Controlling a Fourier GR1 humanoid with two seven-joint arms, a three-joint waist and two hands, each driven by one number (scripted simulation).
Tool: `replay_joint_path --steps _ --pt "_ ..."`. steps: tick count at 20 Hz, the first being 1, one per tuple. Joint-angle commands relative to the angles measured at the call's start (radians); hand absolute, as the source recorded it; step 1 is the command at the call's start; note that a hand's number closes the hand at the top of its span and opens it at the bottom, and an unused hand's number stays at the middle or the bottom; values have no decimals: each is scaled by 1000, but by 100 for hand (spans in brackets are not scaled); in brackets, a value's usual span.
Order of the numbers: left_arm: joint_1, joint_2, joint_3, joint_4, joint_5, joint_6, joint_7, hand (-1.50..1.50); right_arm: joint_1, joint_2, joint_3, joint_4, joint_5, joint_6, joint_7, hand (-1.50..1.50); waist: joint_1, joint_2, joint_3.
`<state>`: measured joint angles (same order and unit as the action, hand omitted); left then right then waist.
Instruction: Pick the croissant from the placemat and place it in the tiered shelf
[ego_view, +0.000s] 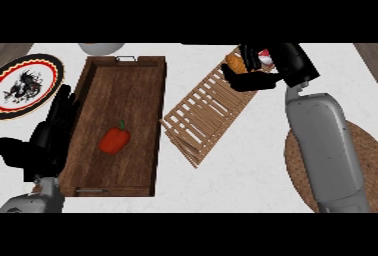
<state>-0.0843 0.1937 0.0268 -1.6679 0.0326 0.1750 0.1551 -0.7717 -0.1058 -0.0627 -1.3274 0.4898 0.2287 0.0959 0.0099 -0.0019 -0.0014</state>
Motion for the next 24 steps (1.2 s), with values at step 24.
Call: replay_joint_path --steps 24 --pt "-2 -13 26 -22 -28 -23 32 0 -203 -192 -322 236 -331 81 62 -150 -8 2 2"
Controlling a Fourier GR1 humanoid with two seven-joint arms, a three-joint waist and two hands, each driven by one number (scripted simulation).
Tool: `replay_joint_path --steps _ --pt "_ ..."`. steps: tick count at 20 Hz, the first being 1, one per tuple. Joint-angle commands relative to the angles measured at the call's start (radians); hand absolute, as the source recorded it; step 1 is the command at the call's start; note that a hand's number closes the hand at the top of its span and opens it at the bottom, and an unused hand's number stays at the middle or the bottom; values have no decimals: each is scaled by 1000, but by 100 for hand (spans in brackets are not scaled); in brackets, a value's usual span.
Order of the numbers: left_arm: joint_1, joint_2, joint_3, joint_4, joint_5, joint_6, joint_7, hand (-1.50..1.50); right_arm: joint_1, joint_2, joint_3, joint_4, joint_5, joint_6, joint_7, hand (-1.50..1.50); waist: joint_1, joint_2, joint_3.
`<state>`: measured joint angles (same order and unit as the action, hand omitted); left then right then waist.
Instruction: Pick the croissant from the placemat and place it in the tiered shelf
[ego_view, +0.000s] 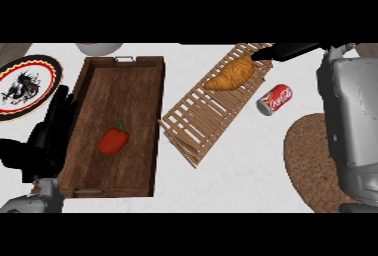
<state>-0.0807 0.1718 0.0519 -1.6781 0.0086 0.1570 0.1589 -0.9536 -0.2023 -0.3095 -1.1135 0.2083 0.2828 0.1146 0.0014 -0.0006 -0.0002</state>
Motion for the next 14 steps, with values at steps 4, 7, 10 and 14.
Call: replay_joint_path --steps 4,7,10,14 --pt "6 -23 -24 -15 -25 11 -5 0 -18 -233 -157 163 -94 94 24 -150 9 6 1" --pt "32 -24 -39 -77 -16 -2 28 0 -69 -346 -199 261 -121 151 17 -150 18 6 1" --pt "-54 7 17 -14 3 -10 39 0 -68 -427 -204 381 -124 230 -69 -150 18 10 1" --pt "-4 -18 -15 -38 -20 -1 41 0 -38 -493 -203 455 -143 326 -153 -150 17 6 1"
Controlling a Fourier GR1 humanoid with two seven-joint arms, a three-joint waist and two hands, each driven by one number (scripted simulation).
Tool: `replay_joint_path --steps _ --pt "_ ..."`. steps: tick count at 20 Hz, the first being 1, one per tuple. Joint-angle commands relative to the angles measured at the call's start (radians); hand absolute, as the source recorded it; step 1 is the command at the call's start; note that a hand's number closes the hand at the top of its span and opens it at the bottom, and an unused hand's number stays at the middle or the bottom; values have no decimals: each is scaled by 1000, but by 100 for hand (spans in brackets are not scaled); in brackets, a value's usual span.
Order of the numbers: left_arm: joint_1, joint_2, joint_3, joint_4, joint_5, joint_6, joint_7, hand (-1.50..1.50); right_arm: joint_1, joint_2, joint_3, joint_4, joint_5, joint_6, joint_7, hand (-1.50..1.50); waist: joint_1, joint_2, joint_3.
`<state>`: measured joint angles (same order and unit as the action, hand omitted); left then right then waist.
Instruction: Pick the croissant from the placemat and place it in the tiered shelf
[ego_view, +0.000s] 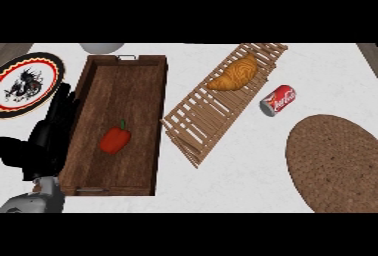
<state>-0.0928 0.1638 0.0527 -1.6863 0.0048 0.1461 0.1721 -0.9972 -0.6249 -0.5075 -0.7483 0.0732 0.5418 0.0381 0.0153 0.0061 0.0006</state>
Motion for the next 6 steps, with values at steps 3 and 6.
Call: replay_joint_path --steps 3,6 --pt "-57 12 25 71 10 -22 -27 0 -45 -132 -10 214 11 98 -163 -150 11 7 0" --pt "-38 -28 -26 4 -33 21 11 0 -40 -181 -14 273 15 141 -218 -150 14 5 1"
